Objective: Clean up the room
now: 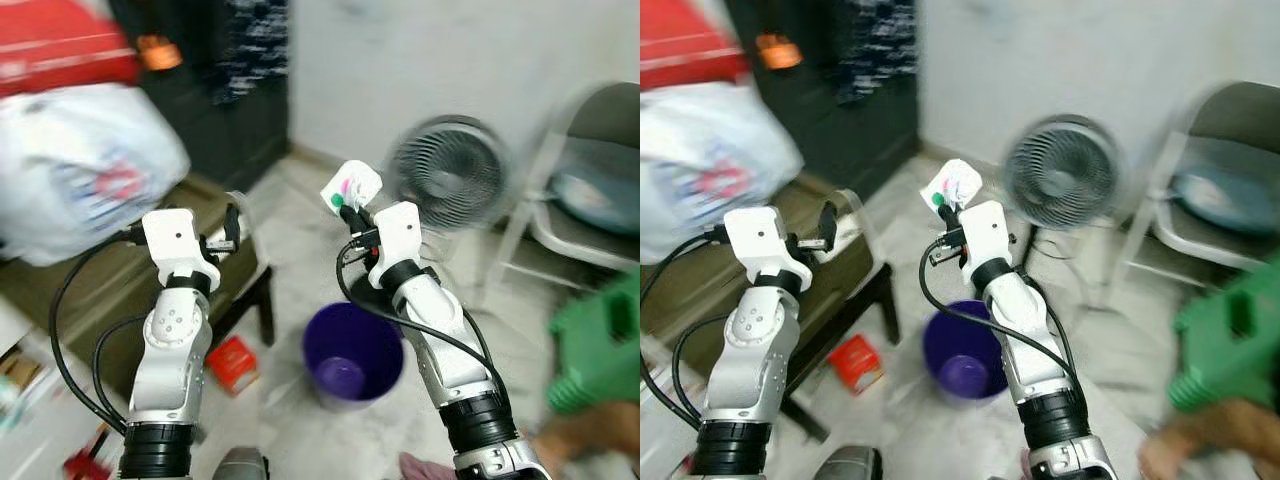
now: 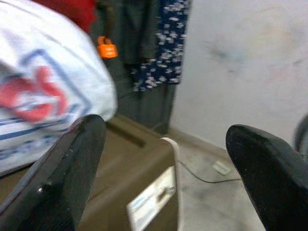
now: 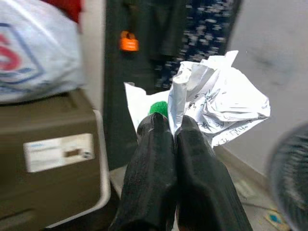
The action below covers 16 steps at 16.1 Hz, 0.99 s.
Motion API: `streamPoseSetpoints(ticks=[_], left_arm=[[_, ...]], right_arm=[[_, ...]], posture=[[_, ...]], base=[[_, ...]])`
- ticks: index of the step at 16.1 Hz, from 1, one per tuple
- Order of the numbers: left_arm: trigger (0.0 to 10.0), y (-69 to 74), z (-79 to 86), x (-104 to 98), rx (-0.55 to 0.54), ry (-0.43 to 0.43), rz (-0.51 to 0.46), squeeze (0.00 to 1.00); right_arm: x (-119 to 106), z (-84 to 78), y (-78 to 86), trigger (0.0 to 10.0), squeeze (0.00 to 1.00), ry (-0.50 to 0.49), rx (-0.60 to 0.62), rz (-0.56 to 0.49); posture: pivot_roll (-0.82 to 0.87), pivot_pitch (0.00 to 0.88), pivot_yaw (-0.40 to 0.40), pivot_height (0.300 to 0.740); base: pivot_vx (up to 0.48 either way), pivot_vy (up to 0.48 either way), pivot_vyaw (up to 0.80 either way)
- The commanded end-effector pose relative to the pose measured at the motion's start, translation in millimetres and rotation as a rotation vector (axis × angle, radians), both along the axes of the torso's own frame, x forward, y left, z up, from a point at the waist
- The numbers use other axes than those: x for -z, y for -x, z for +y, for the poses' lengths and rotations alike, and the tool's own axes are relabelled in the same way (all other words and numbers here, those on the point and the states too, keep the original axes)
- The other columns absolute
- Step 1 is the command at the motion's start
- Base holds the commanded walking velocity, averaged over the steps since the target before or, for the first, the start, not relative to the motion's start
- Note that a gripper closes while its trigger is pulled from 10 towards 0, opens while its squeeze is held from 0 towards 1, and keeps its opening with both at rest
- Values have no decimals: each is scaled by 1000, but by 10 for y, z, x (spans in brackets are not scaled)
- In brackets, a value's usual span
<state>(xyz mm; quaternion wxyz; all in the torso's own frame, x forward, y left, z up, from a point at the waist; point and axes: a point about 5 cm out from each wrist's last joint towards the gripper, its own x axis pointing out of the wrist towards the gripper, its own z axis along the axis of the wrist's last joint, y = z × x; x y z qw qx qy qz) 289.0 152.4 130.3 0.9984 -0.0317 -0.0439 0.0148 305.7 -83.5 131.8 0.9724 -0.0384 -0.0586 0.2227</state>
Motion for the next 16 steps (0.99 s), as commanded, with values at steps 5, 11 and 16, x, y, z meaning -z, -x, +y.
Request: streamPoseSetpoints(ticks=[5,11,16], left_arm=[[10000,26,13,-29,62,-39,-4,0],[10000,120,23,-45,128,-36,-17,0],[10000,301,25,-23,229,-94,26,0]], right_arm=[[30,-106,-72,10000,0,16,128,35],[171,-516,-39,10000,0,-40,444,179],[399,-859,66,10000,0,-80,697,345]], posture=[[45,0,-22,740],[35,19,-7,740],[35,76,48,740]], base=[[0,0,0],[0,0,-188],[0,0,0]])
